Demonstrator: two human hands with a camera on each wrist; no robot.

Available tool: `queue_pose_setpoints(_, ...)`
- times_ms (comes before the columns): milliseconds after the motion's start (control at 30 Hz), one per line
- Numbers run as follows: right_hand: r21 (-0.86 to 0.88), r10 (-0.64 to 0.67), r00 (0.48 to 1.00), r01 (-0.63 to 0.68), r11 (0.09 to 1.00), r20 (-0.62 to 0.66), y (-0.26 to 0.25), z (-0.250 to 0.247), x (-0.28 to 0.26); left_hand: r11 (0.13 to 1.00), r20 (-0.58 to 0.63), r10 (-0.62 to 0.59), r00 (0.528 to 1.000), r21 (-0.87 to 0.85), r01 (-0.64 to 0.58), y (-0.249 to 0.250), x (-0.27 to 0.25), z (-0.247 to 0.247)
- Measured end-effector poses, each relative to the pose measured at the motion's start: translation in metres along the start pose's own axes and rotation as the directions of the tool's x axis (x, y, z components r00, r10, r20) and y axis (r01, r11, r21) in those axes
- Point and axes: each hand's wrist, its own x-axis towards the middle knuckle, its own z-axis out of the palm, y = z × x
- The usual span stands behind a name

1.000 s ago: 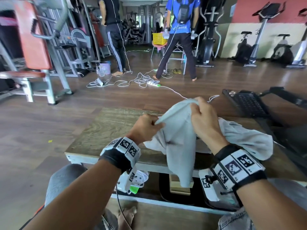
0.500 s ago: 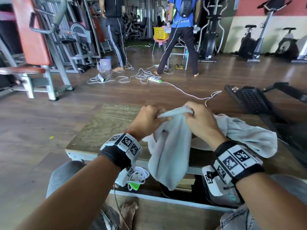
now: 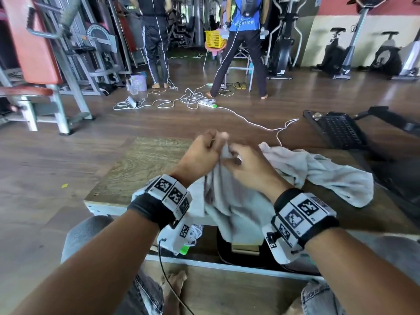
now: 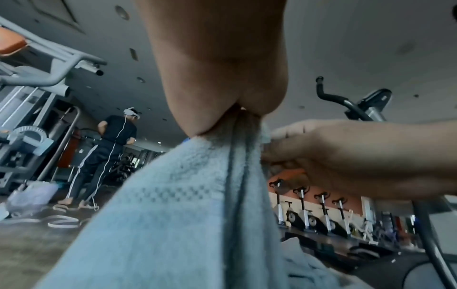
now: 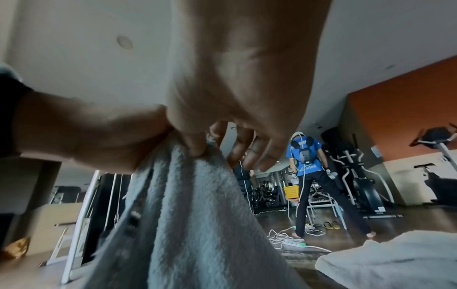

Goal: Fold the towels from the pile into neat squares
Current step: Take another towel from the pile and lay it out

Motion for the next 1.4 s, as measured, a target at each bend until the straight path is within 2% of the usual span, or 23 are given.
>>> queue_pose_setpoints(33, -0.018, 0.029, 0.999, -0.029, 0.999, -0.036, 0.0, -0.001, 0.002, 1.0, 0.055, 0.018, 0.998, -0.003, -0.017, -0.003, 0.0, -0.002)
queue_pose_setpoints(100, -0.037, 0.078, 0.988, -0.084, 0.996, -0.129, 0.002, -0.008, 0.004, 0.994, 0.103, 0.004, 0.995, 0.104, -0.015, -0.014, -0.002, -0.011)
queue_pose_setpoints(167, 0.007, 0.119, 0.967, -0.12, 0.993, -0.226, 0.009, -0.018, 0.003, 0.96, 0.058, -0.035, 0.998, 0.279, 0.017, -0.031, -0.006, -0.025)
queue_pose_setpoints(233, 0.039, 0.177, 0.941, -0.173, 0.984, -0.29, 0.013, -0.024, 0.001, 0.918, -0.042, -0.176, 0.983, 0.353, 0.18, -0.043, -0.012, -0.04)
queue_pose_setpoints(300, 0.007, 0.227, 0.922, -0.237, 0.971, -0.314, 0.017, -0.026, 0.0, 0.914, -0.073, -0.292, 0.954, 0.273, 0.301, -0.055, -0.016, -0.048)
queue_pose_setpoints(433, -0.043, 0.34, 0.917, -0.356, 0.933, -0.21, 0.024, -0.016, -0.005, 0.948, -0.081, -0.302, 0.95, 0.076, 0.308, -0.052, -0.019, -0.047)
queue_pose_setpoints(467, -0.005, 0.327, 0.929, -0.333, 0.943, -0.171, 0.022, -0.011, -0.008, 0.945, -0.089, -0.313, 0.945, 0.07, 0.32, -0.046, -0.018, -0.044)
queue_pose_setpoints(533, 0.023, 0.195, 0.977, -0.194, 0.981, -0.087, 0.015, -0.002, -0.012, 0.943, -0.087, -0.309, 0.947, 0.102, 0.317, -0.033, -0.015, -0.035)
queue_pose_setpoints(600, 0.012, 0.057, 0.998, -0.057, 0.998, -0.007, 0.005, 0.007, -0.015, 0.959, -0.026, -0.247, 0.969, 0.136, 0.249, -0.02, -0.011, -0.025)
queue_pose_setpoints(633, 0.0, 0.046, 0.999, -0.046, 0.999, 0.014, -0.001, 0.008, -0.015, 0.966, 0.014, -0.213, 0.977, 0.152, 0.208, -0.015, -0.011, -0.021)
queue_pose_setpoints(700, -0.035, 0.075, 0.997, -0.076, 0.997, -0.031, -0.003, 0.008, -0.012, 0.965, 0.046, -0.16, 0.986, 0.218, 0.146, -0.014, -0.01, -0.019)
queue_pose_setpoints(800, -0.033, 0.161, 0.969, -0.17, 0.985, -0.188, 0.004, -0.003, -0.011, 0.936, 0.0, -0.145, 0.989, 0.325, 0.137, -0.029, -0.011, -0.026)
queue_pose_setpoints(867, -0.025, 0.212, 0.946, -0.224, 0.974, -0.246, 0.011, -0.011, -0.014, 0.937, -0.055, -0.191, 0.98, 0.286, 0.198, -0.04, -0.014, -0.03)
queue_pose_setpoints(967, 0.001, 0.28, 0.938, -0.286, 0.958, -0.205, 0.018, -0.012, -0.021, 0.961, -0.122, -0.219, 0.968, 0.143, 0.235, -0.037, -0.017, -0.03)
queue_pose_setpoints(1033, 0.121, 0.25, 0.955, -0.233, 0.965, -0.158, 0.015, -0.008, -0.027, 0.978, -0.101, -0.142, 0.985, 0.141, 0.155, -0.028, -0.015, -0.023)
queue_pose_setpoints(1100, 0.165, 0.147, 0.977, -0.122, 0.979, -0.152, 0.007, -0.005, -0.029, 0.987, 0.016, 0.0, 1.0, 0.161, -0.003, -0.016, -0.015, -0.013)
queue_pose_setpoints(1167, 0.158, 0.056, 0.985, -0.03, 0.987, -0.162, -0.002, -0.004, -0.028, 0.984, 0.156, 0.067, 0.986, 0.156, -0.091, -0.007, -0.018, -0.003)
queue_pose_setpoints(1233, 0.137, 0.022, 0.979, 0.007, 0.991, -0.204, -0.005, -0.007, -0.026, 0.984, 0.219, 0.066, 0.974, 0.145, -0.099, -0.004, -0.02, 0.004)
queue_pose_setpoints(1300, 0.109, 0.035, 0.967, -0.008, 0.994, -0.254, -0.003, -0.012, -0.027, 0.99, 0.213, 0.04, 0.976, 0.123, -0.068, -0.006, -0.022, 0.007)
queue_pose_setpoints(1400, 0.157, 0.071, 0.938, -0.018, 0.987, -0.34, -0.001, -0.025, -0.031, 0.994, 0.182, -0.022, 0.983, 0.113, 0.002, -0.016, -0.025, 0.001)
